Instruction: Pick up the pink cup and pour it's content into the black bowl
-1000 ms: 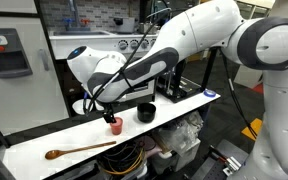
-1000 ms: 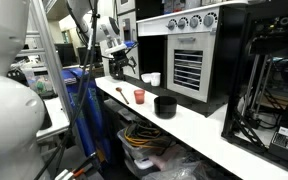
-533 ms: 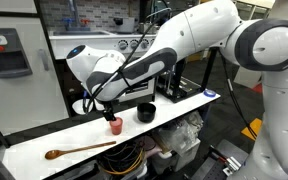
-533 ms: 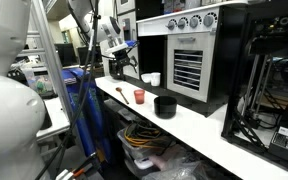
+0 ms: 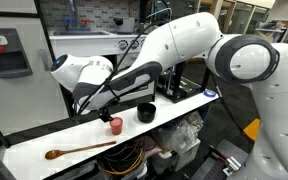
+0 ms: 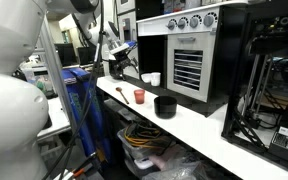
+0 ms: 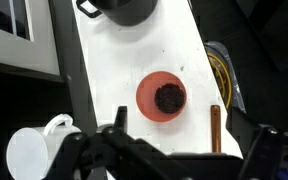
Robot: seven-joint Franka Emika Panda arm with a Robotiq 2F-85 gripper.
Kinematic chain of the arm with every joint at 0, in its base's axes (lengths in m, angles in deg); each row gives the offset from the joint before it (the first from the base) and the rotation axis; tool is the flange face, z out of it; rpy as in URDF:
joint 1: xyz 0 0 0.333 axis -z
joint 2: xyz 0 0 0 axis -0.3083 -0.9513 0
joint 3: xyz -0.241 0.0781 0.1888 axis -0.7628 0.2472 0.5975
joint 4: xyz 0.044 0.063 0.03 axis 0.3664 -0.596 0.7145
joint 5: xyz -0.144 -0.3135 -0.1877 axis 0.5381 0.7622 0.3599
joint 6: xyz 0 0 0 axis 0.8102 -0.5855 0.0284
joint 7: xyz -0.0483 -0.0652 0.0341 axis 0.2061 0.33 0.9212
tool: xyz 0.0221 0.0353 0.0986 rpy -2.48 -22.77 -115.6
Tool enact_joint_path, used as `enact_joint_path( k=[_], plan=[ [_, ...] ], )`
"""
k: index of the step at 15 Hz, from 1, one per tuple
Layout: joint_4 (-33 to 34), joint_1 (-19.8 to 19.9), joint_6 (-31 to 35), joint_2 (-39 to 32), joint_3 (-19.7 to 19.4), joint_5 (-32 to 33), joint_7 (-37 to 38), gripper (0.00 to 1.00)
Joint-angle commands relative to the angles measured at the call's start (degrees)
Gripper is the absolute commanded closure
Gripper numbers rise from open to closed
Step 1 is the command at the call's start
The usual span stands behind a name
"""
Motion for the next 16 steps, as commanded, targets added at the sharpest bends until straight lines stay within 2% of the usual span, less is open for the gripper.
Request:
enact_joint_path(
  k=[1, 9, 16],
  plan=[
    [7.23, -2.66, -4.38, -5.93, -1.22, 1.72, -2.94, 0.00],
    [14.24, -5.32, -5.57, -14.69, -3.27, 4.05, -4.55, 0.00],
    [20.02, -6.92, -5.91, -20.19, -4.43, 6.07, -9.10, 0.00]
  ],
)
